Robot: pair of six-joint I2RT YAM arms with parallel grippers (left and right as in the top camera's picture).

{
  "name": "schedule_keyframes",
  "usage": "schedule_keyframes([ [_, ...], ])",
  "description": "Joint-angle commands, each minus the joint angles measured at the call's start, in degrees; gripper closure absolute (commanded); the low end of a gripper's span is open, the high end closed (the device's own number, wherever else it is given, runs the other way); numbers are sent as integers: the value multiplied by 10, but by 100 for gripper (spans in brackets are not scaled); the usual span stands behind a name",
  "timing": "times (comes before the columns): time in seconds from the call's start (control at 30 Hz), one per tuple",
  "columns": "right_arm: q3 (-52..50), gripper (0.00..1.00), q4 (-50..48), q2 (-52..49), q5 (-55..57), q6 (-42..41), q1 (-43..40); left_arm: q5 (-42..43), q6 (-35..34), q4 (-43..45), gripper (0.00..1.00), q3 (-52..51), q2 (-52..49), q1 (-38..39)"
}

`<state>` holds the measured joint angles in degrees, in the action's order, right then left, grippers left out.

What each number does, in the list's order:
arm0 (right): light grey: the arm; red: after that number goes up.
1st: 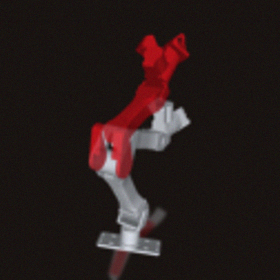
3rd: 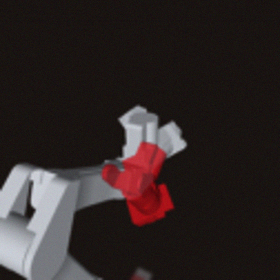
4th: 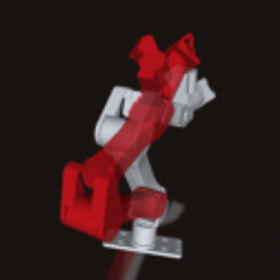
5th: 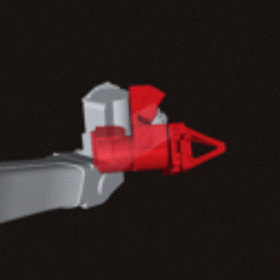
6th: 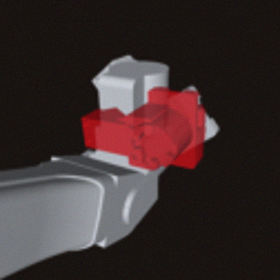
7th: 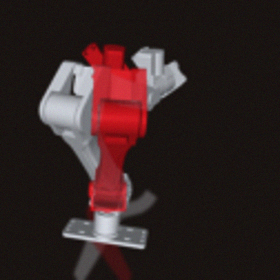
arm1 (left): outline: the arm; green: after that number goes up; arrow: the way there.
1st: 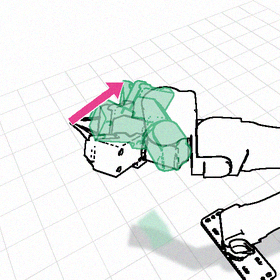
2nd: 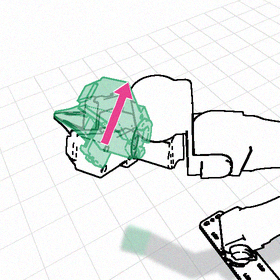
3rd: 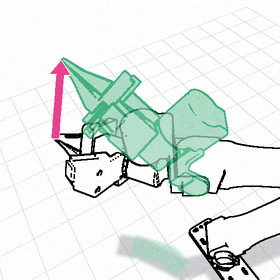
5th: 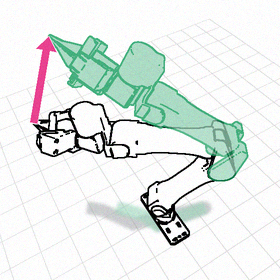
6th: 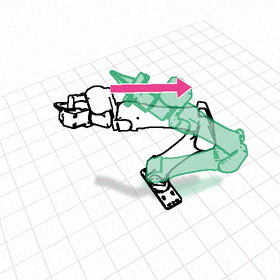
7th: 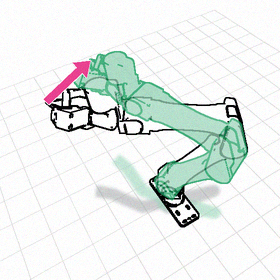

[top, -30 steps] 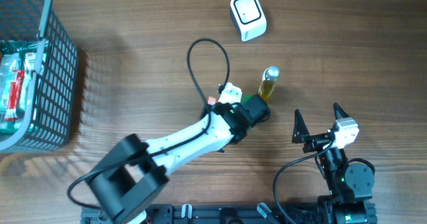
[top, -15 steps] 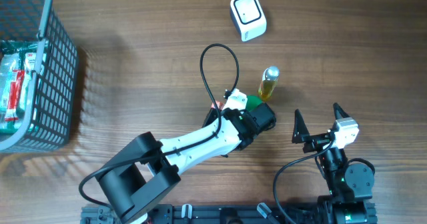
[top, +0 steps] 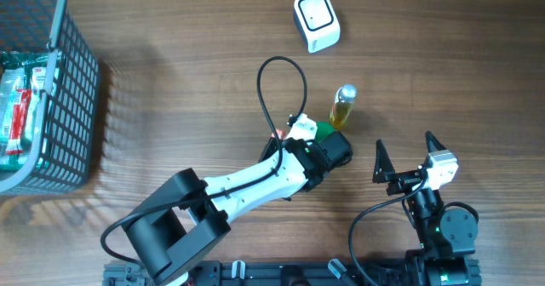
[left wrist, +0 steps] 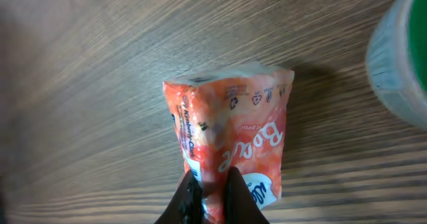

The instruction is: Scan the item barcode

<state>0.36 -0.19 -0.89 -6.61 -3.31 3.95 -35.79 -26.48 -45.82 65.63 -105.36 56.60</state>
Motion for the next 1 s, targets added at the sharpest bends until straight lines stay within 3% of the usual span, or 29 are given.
schedule_keyframes([
  [0.0, -1, 0, -2, 3, 1, 2, -3, -65, 23, -15, 96, -1, -4, 2],
  [0.6, -1, 0, -2, 3, 1, 2, -3, -38, 23, -26, 96, -26, -4, 2],
  [0.8, -1, 0, -2, 3, 1, 2, -3, 18, 23, 1, 96, -35, -4, 2],
  [0.97, -1, 0, -2, 3, 1, 2, -3, 28, 23, 15, 90, -35, -4, 2],
])
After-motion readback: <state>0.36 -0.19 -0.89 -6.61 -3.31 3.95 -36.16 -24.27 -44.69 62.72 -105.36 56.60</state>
